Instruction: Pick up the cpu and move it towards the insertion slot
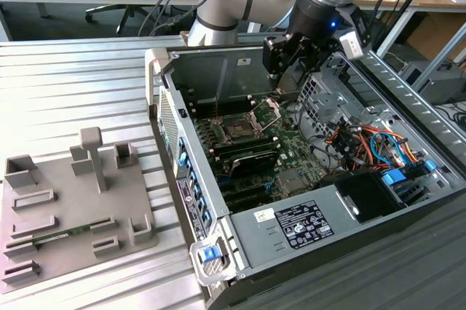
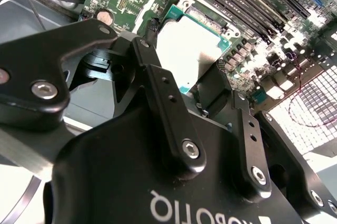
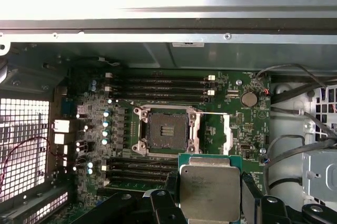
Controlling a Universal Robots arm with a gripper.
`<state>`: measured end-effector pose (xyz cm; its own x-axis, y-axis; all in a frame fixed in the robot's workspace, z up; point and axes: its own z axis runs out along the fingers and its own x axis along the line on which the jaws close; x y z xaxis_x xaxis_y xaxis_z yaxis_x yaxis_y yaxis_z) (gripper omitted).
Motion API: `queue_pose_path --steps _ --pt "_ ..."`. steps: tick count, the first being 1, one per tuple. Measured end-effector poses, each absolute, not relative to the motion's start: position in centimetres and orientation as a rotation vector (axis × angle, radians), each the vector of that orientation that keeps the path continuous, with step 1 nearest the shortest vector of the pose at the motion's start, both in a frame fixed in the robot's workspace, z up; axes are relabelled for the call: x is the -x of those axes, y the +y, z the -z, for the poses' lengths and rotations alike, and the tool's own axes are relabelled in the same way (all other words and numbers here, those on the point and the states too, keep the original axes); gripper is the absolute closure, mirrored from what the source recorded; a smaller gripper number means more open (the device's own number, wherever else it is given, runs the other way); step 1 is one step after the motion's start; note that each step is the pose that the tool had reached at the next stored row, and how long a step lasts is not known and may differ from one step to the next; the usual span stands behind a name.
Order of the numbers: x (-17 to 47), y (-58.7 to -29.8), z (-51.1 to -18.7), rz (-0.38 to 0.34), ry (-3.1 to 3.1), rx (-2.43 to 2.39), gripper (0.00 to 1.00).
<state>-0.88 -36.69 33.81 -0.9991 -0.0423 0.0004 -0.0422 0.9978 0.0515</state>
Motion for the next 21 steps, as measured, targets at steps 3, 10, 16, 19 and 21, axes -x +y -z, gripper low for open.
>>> queue_pose_path --steps 3,10,16,19,21 --pt "0.88 -36.69 -33.70 0.081 -3.138 -0.066 0.45" --pt "0.88 -36.69 -33.45 0.081 -3.138 -0.066 0.45" --pt "0.88 -36.69 -33.23 0.081 -3.138 -0.066 0.45" --pt "0.88 -36.68 -33.15 0.081 -3.138 -0.066 0.45" --pt "0.88 -36.66 -33.07 0.081 -3.138 -0.066 0.45"
